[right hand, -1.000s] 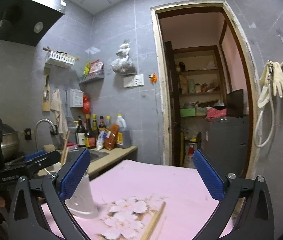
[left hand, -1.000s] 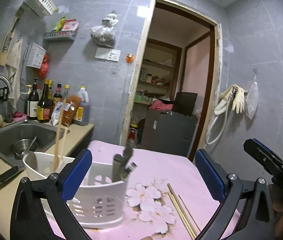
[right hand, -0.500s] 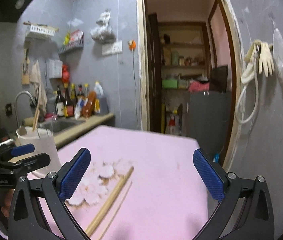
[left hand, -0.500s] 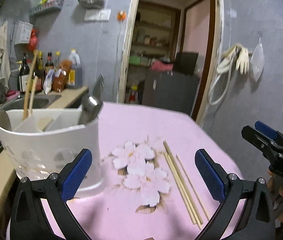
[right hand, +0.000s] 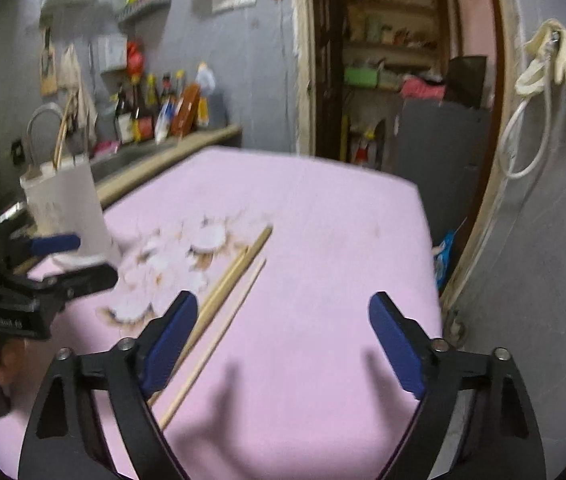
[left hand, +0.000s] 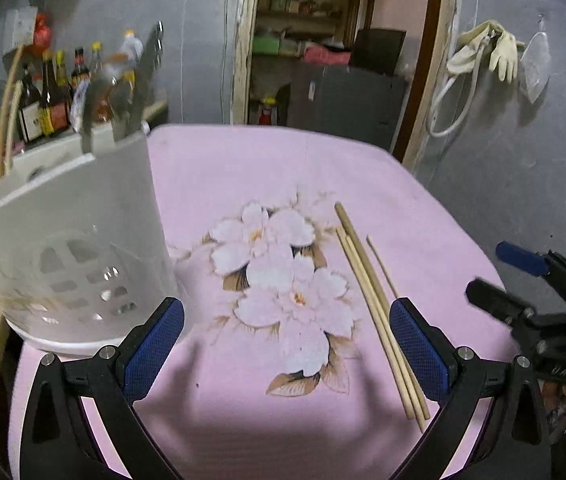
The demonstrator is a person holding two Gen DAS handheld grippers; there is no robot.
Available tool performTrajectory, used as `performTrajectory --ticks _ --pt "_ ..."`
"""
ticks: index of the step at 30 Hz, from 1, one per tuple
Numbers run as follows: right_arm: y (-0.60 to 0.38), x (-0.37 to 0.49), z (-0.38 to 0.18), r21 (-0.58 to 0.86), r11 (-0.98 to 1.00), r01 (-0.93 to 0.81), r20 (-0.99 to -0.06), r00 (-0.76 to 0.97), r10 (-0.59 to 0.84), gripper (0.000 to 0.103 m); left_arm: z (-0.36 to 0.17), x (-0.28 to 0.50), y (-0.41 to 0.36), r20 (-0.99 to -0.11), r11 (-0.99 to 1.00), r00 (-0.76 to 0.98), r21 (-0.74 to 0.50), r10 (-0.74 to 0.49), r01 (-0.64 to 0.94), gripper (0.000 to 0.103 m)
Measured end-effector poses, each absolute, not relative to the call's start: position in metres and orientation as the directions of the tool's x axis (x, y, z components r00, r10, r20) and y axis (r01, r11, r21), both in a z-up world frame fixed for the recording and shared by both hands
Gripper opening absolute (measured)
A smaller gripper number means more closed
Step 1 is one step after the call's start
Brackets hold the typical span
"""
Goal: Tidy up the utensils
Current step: 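Move both tools back to the remaining chopsticks on the cloth, then grasp a thick chopstick with the left tool while the right tool grasps a thin chopstick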
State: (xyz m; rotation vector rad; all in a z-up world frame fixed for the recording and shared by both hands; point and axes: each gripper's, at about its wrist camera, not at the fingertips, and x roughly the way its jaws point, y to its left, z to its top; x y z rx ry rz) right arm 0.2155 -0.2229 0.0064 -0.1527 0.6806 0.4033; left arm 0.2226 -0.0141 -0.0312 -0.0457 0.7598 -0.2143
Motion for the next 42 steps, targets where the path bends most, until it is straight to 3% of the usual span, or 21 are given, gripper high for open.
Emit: performTrajectory --ticks 7,12,20,22,24,26,30,42 --pt "-0.210 0.219 -0.016 0.006 0.882 -0.471 -0.735 0.595 0.323 0.066 -0.039 0.231 -0.018 -0.719 0.968 0.651 -0.140 -0.243 0.208 0.094" --pt "-0.197 0.221 -0.020 -0.026 0.864 -0.503 -0.769 0.562 0.304 0.065 -0.044 0.235 -0.024 -0.752 0.959 0.603 -0.145 -0.268 0.245 0.072" --pt "-0.177 0.223 -0.028 -0.178 0.817 -0.549 -0.791 0.574 0.213 0.063 -0.046 0.239 -0.026 -0.773 0.939 0.548 -0.184 -0.320 0.289 0.047" --pt "-0.180 0.226 -0.027 -0.195 0.811 -0.552 -0.796 0.572 0.198 0.055 -0.047 0.240 -0.028 -0.780 0.931 0.526 -0.196 -0.339 0.310 0.043" --pt "-0.186 0.229 -0.026 -0.217 0.810 -0.545 -0.795 0.580 0.177 0.035 -0.046 0.242 -0.031 -0.781 0.923 0.515 -0.201 -0.353 0.328 0.040" --pt "-0.193 0.233 -0.023 -0.222 0.816 -0.534 -0.794 0.585 0.166 0.025 -0.046 0.244 -0.035 -0.782 0.917 0.508 -0.198 -0.361 0.347 0.037" --pt "-0.208 0.238 -0.020 -0.180 0.839 -0.513 -0.798 0.576 0.180 0.016 -0.049 0.251 -0.046 -0.793 0.905 0.478 -0.206 -0.378 0.373 0.030" --pt "-0.217 0.241 -0.018 -0.138 0.846 -0.515 -0.786 0.576 0.222 0.014 -0.061 0.280 -0.065 -0.826 0.914 0.454 -0.163 -0.332 0.371 0.018"
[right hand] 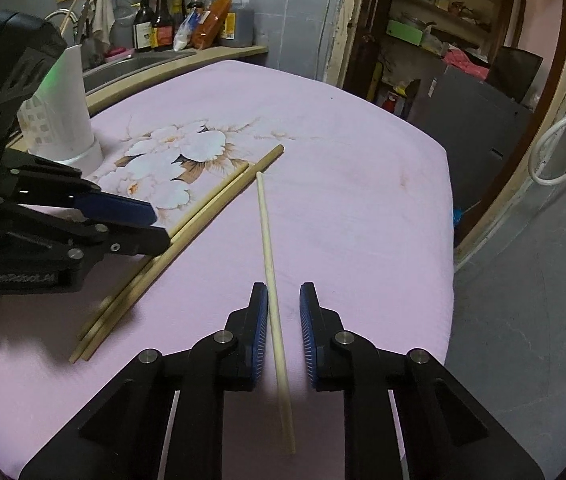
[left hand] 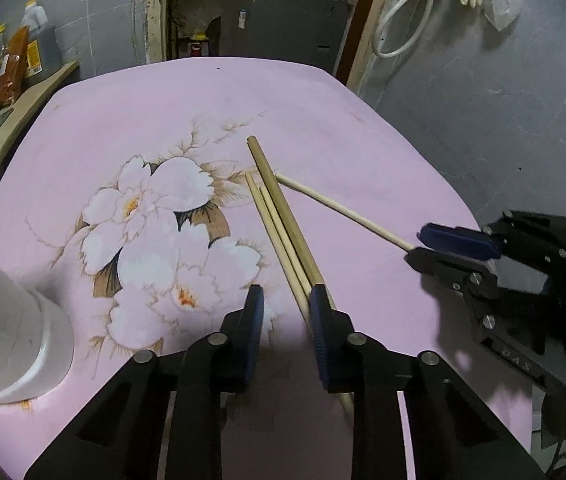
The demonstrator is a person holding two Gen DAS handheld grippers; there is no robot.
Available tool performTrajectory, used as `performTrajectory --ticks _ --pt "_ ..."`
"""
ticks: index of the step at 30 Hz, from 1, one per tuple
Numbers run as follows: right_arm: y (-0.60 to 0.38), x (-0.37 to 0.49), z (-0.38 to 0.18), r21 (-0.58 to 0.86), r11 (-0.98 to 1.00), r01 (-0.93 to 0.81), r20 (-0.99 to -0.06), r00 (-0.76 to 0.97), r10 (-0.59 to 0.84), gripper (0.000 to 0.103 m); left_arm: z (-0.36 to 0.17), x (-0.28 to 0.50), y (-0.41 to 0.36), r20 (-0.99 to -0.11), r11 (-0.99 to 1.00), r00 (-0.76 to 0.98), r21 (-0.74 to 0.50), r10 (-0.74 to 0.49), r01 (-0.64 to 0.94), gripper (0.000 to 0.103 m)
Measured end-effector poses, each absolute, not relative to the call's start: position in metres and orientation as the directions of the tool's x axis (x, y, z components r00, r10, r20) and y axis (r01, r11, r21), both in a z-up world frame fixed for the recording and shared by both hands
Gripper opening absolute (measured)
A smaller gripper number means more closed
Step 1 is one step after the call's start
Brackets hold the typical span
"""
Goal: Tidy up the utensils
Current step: 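Grasp a thick chopstick with the left tool while the right tool grasps a thin chopstick, then lift both chopsticks and carry them over the white holder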
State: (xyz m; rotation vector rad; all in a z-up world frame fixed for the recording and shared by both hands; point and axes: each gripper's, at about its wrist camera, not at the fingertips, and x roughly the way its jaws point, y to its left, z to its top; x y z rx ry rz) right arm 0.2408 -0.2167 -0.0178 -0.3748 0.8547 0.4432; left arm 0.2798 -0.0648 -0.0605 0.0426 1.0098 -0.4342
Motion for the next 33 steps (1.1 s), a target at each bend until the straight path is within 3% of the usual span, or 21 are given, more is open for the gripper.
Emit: performTrajectory --ticks 8,33 --pt "-0.225 0.243 -0.018 -0.147 0.857 -0.494 -0.771 0.600 0.214 0.008 -0.062 0.298 -0.065 -0.843 0.934 0.444 -0.169 -0.303 0.316 0.005" --pt "-0.200 0.326 -0.022 -0.005 0.815 -0.579 -0.900 0.357 0.248 0.015 -0.053 0.342 -0.062 -0.872 0.938 0.385 -0.201 -0.303 0.282 0.005"
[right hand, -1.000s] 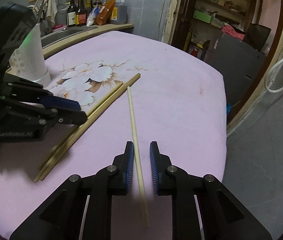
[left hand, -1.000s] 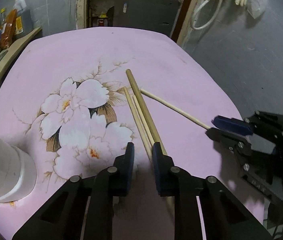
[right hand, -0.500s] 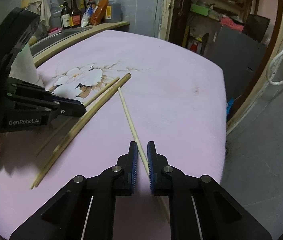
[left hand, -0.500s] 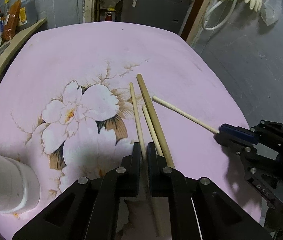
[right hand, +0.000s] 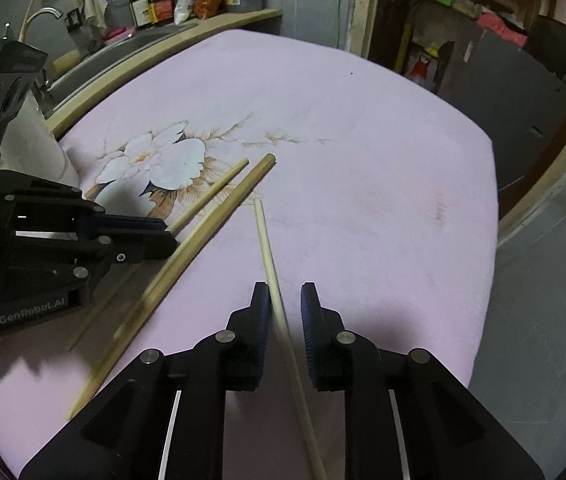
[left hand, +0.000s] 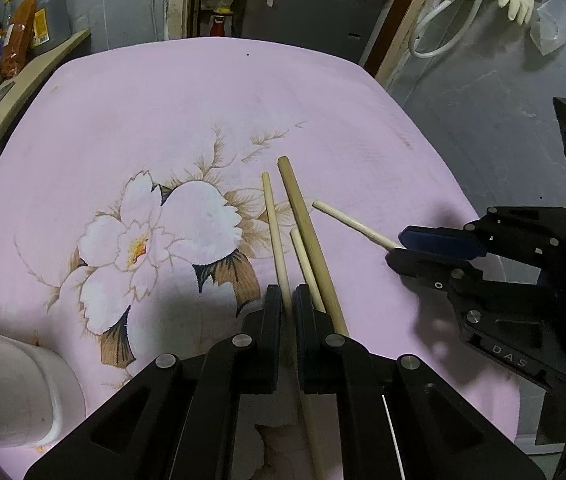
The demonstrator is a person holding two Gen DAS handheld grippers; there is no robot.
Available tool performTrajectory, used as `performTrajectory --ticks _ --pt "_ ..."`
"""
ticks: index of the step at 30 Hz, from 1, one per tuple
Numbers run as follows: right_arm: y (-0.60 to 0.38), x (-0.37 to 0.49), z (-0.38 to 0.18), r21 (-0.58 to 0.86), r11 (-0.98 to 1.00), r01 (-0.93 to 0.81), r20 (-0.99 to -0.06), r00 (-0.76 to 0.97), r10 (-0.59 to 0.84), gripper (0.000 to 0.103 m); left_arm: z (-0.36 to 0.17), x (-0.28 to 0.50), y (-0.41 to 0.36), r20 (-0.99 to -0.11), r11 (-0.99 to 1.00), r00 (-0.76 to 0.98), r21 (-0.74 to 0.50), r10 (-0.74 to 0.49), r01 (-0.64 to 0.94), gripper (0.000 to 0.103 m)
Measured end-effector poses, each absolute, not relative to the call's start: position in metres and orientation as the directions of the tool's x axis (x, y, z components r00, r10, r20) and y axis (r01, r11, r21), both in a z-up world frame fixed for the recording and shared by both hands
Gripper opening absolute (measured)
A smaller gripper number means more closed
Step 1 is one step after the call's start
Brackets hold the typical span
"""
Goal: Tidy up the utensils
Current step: 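Lift both chopsticks and carry them over the white holder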
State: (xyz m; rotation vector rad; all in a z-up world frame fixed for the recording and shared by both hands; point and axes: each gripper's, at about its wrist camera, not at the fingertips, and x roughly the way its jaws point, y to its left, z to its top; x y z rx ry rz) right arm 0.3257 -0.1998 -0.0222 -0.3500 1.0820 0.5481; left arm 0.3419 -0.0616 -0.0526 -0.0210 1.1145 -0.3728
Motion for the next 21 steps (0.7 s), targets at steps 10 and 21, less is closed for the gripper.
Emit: performTrajectory --ticks 10,21 --pt "-0.203 0.330 -0.020 0.084 0.843 -0.531 -0.889 0.343 0.305 0.003 -0.052 0.333 -0.063 -0.866 0.948 0.414 -0.184 -0.281 0.259 0.002" --pt "-0.227 0.258 0.015 0.221 0.860 -0.459 -0.620 0.615 0.488 0.003 -0.017 0.266 -0.041 -0.668 0.932 0.651 -0.234 -0.361 0.276 0.002"
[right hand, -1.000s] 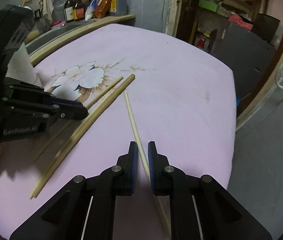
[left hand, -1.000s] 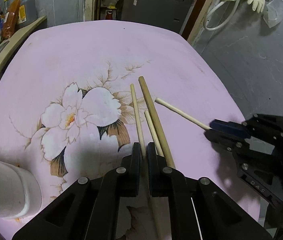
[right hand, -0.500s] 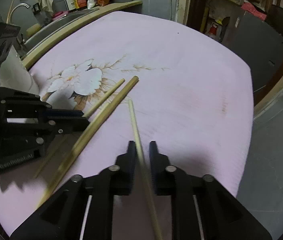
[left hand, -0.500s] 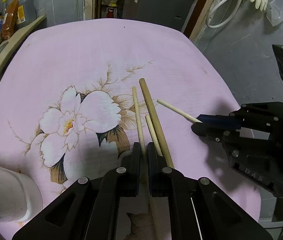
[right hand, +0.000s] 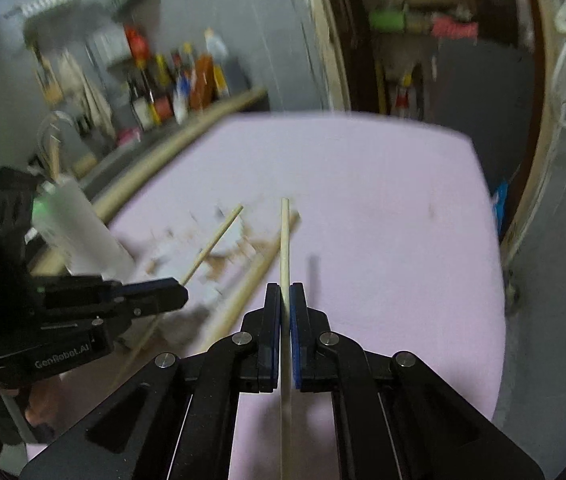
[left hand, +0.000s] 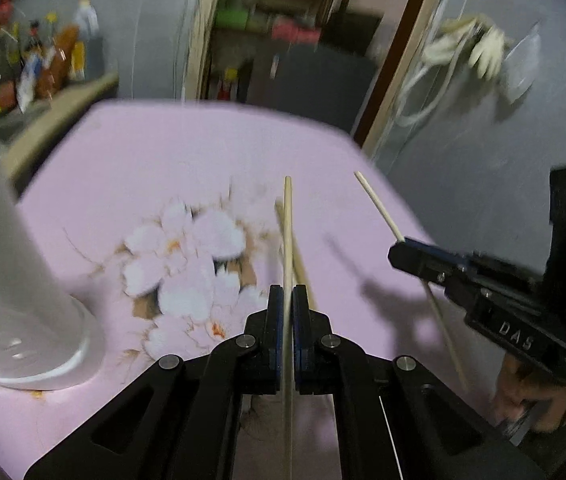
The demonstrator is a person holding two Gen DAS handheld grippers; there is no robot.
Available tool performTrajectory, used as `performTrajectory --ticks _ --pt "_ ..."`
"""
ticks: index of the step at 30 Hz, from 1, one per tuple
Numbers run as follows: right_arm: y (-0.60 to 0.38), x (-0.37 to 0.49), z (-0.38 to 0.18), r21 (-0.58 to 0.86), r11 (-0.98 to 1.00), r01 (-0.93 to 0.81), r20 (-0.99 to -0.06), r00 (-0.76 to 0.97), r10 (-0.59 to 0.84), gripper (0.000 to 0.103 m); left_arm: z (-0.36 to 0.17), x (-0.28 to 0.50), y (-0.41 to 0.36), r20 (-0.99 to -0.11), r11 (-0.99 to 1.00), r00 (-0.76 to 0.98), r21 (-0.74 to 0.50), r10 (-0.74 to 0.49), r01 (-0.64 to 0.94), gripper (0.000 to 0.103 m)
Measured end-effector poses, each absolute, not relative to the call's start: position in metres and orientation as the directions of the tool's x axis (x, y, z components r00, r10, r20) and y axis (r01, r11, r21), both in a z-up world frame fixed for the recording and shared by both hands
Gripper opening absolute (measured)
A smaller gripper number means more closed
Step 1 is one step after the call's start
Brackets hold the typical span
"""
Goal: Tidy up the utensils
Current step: 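Lift both chopsticks and carry them over the white holder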
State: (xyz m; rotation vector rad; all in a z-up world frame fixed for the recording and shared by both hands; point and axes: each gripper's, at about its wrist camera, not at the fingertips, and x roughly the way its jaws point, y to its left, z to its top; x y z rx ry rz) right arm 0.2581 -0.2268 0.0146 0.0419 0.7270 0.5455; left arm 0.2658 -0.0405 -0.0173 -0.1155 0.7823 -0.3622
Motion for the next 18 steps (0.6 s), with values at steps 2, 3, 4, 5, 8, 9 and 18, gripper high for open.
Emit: performTrajectory --ticks 2,3,4,5,8,9,18 --pt "-0.222 0.243 0.026 0.217 0.860 -0.462 -0.544 0.674 0.499 0.003 -0.002 0.249 -0.036 -0.586 0.935 0.729 -0.213 -0.354 0.284 0.002" --pt "-0.219 0.236 0.032 0.208 0.860 -0.466 -0.503 0.703 0.503 0.003 0.005 0.242 -0.034 -0.541 0.935 0.762 -0.208 -0.354 0.287 0.002" --pt "-0.216 0.228 0.038 0.199 0.860 -0.471 -0.461 0.729 0.506 0.003 0.011 0.237 -0.033 -0.511 0.935 0.783 -0.205 -0.354 0.289 0.002" --pt "-0.212 0.226 0.043 0.192 0.859 -0.474 -0.429 0.747 0.508 0.003 0.019 0.230 -0.030 -0.469 0.937 0.812 -0.198 -0.348 0.287 0.002" --pt "-0.199 0.210 0.060 0.149 0.863 -0.483 -0.314 0.805 0.504 0.003 0.035 0.215 -0.022 -0.375 0.945 0.869 -0.183 -0.321 0.270 0.002" --pt "-0.193 0.204 0.067 0.137 0.862 -0.488 -0.265 0.821 0.506 0.003 0.042 0.209 -0.017 -0.337 0.948 0.889 -0.183 -0.310 0.261 0.002" --pt "-0.148 0.200 0.113 0.174 0.811 -0.559 -0.017 0.821 0.570 0.003 0.090 0.188 0.050 -0.137 0.961 0.969 -0.215 -0.204 0.172 0.002"
